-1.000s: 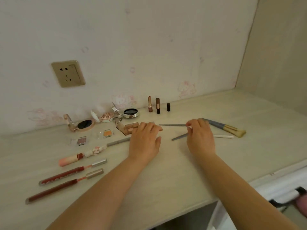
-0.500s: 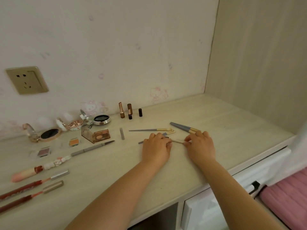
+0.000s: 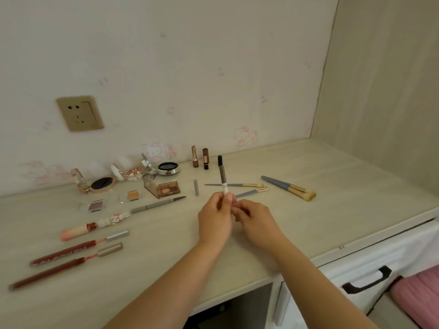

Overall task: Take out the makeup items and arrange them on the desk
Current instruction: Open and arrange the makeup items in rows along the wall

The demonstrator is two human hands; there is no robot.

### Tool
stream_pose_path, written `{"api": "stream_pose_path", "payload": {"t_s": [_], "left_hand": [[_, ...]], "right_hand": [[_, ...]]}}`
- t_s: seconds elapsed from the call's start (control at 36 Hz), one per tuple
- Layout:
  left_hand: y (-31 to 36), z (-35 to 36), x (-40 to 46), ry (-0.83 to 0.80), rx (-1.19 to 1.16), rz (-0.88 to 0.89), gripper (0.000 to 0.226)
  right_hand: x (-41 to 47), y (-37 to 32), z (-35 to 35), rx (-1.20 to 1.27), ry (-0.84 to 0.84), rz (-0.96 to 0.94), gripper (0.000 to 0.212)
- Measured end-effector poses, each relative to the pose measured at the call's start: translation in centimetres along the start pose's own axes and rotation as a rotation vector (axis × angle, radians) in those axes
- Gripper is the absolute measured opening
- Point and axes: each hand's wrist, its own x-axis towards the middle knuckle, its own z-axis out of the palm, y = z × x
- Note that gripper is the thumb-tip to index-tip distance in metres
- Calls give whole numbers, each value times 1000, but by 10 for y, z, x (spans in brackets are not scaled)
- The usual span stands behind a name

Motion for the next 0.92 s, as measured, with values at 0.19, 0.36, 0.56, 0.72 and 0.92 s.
{"api": "stream_pose_path", "payload": {"t_s": [0.19,0.36,0.56,0.72,0.92], "left_hand": [[-19,-87,-7,21,387,144,19],[-48,-129,-27,-39,704,130,27],[-46,-138,-31,-26,781,141,27],[-48,-138,-28,-53,823,106,30],[-39,-134,-31,-117,804,27,37]], "right_hand": [[11,-43,50,326,28,74,20],[11,-66,100,434,-62,139,25],[8,-65,108,468,-26,116,27],[4,-62,103,560,-45,141,33],[4,-61,103,557,-14,176,35]]}}
